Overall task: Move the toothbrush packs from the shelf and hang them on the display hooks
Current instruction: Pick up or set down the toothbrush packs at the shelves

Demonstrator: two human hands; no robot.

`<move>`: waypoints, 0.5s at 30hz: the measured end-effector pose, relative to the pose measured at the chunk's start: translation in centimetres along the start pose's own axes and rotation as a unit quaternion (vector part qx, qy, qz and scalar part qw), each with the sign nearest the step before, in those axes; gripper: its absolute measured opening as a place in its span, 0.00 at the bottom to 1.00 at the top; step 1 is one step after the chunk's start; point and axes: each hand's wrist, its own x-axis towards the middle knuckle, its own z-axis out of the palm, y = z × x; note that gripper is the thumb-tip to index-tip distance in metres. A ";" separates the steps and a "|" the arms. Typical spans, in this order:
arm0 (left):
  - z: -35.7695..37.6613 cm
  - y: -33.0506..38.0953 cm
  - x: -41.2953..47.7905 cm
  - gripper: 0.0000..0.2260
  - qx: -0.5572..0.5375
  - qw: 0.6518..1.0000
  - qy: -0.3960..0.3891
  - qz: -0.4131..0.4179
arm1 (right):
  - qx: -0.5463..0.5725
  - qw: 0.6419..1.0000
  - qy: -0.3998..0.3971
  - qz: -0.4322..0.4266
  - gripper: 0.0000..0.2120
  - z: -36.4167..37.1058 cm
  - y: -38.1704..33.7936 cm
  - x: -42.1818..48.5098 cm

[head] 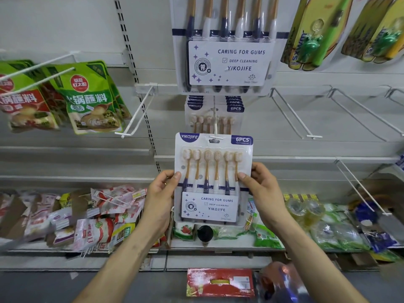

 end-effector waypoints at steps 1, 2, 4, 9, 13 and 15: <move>0.1 0.0 0.0 0.06 -0.002 1.000 0.000 0.002 | -0.001 1.000 0.000 -0.001 0.08 0.0 0.0 0.1; 0.1 0.0 0.0 0.05 -0.006 1.000 0.001 0.005 | -0.002 1.000 0.000 -0.002 0.08 -0.1 -0.1 0.1; 0.1 0.0 0.2 0.05 -0.015 1.000 0.003 0.005 | 0.000 1.000 0.000 -0.004 0.08 -0.1 -0.2 0.2; 0.2 0.1 0.7 0.04 -0.021 1.000 0.002 0.007 | 0.004 1.000 -0.002 -0.001 0.08 0.0 -0.4 0.5; 0.1 -0.1 1.3 0.04 0.015 1.000 0.006 0.017 | 0.004 1.000 -0.001 0.007 0.07 0.0 0.0 1.0; -0.1 -0.3 1.9 0.05 0.063 0.997 0.004 0.040 | -0.005 1.000 0.003 0.006 0.06 0.0 0.3 1.5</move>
